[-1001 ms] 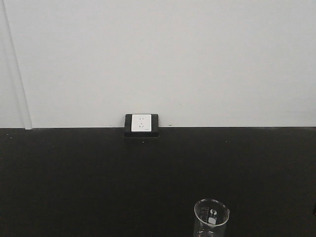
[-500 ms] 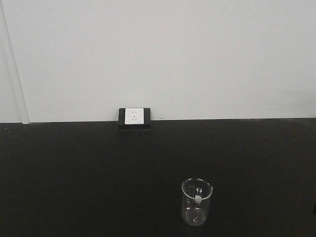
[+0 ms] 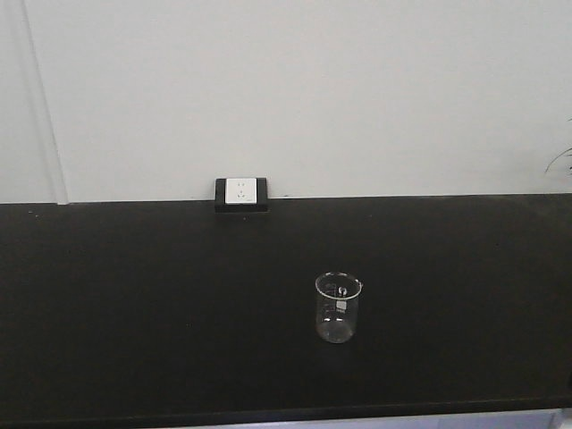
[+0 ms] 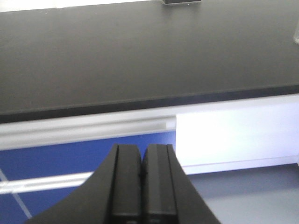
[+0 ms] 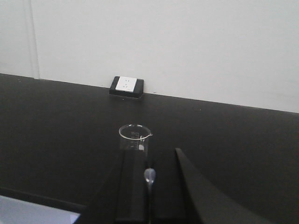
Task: Grab transparent chemical and place on left bench
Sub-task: 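Drive the base to the bench with white bins, holding the pipette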
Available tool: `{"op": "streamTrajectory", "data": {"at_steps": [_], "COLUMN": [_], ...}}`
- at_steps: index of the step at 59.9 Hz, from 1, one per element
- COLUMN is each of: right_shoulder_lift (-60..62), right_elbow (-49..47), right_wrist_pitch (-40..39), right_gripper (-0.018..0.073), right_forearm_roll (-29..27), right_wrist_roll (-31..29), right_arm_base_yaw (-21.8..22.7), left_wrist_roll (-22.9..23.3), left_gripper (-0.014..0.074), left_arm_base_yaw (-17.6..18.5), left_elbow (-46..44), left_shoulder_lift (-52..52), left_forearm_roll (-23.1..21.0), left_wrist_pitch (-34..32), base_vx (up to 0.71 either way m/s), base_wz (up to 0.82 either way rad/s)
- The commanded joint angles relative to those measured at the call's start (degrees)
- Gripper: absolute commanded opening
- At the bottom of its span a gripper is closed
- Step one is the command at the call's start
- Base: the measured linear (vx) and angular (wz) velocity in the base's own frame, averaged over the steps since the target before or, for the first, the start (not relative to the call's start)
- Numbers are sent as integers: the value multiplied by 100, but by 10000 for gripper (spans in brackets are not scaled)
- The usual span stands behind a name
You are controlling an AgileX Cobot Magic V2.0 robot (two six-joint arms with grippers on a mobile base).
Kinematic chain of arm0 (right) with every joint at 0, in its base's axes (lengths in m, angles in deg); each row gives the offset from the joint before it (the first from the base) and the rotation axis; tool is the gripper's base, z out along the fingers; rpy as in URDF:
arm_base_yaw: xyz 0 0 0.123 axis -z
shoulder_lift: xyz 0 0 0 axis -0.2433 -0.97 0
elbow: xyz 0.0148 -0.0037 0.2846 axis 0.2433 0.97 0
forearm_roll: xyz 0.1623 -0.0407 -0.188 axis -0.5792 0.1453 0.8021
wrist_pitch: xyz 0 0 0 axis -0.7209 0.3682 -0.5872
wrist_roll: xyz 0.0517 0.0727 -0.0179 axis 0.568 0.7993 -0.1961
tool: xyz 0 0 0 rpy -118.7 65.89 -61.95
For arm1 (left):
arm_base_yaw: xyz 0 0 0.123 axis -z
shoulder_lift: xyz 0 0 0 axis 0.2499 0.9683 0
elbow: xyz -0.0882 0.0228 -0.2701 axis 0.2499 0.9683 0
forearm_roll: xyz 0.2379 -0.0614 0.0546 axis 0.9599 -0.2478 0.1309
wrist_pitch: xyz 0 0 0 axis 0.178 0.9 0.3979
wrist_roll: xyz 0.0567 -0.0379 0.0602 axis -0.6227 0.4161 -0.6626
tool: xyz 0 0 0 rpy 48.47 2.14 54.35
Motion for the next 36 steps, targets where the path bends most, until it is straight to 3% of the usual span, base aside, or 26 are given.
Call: {"op": "streamTrajectory", "data": {"at_steps": [1,36], "right_shoulder_lift": [-15,-15], "right_elbow": [-179,-179], "right_wrist_pitch": [-397,-402], "right_gripper": [-4,-4], "right_forearm_roll": [42,42], "right_wrist_roll": [-36,-37], "right_arm_base_yaw": [22,22], "left_wrist_roll": [45,45], "left_gripper": [-3,-3], "left_arm_base_yaw": [10,10], "left_elbow": [93,93], "left_shoulder_lift": [-110,-110], "left_forearm_roll": [-4,-4], "left_wrist_pitch": [-449,-449], "base_vx": [-30,-34], "base_wz": [12,26]}}
